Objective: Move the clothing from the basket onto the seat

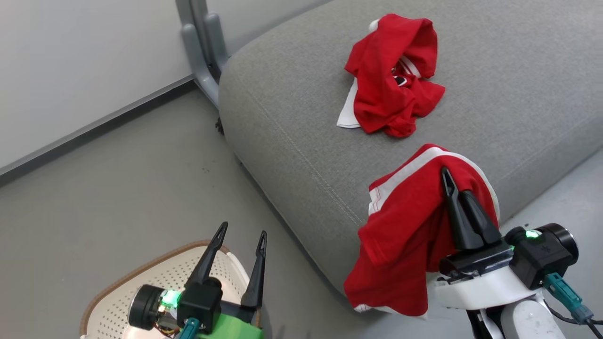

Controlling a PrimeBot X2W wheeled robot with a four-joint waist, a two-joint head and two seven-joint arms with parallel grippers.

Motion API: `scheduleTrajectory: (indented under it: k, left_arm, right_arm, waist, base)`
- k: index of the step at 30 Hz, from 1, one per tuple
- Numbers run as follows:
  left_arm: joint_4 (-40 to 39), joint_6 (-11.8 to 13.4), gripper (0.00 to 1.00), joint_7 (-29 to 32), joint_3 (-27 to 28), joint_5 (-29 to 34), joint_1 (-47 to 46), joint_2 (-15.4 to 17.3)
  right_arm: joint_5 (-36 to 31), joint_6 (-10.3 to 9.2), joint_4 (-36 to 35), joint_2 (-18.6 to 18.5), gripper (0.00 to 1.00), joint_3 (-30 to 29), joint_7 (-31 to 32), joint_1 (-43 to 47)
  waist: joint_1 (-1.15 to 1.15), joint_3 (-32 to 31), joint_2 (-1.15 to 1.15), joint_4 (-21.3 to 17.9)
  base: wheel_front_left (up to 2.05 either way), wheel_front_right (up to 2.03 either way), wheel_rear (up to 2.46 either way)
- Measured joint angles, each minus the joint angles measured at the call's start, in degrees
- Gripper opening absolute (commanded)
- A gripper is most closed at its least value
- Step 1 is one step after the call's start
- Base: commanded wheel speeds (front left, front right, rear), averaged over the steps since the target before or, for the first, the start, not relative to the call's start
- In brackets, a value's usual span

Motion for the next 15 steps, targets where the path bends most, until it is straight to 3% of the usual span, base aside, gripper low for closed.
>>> scheduleTrajectory:
  k: [7,15]
  left_arm:
    - [-0.7,-2.0,1.0,0.0,1.8,1.8,1.7,0.2]
    - [-1.1,-4.5,1.0,0.0,0.5,7.1,-3.9,2.1]
  right_arm:
    - [1.6,0.0,-2.4,0.0,0.0,-0.5,0.0,0.0]
    - [6.7,0.0,-2.3,-1.9,0.0,-6.4,0.0,-13.2]
  waist:
    - [0.0,3.2,0.0,-2.6]
    - [0.0,9.9,0.0,-2.0]
  base:
    - [0.0,0.0,0.0]
    - [0.0,0.0,0.0]
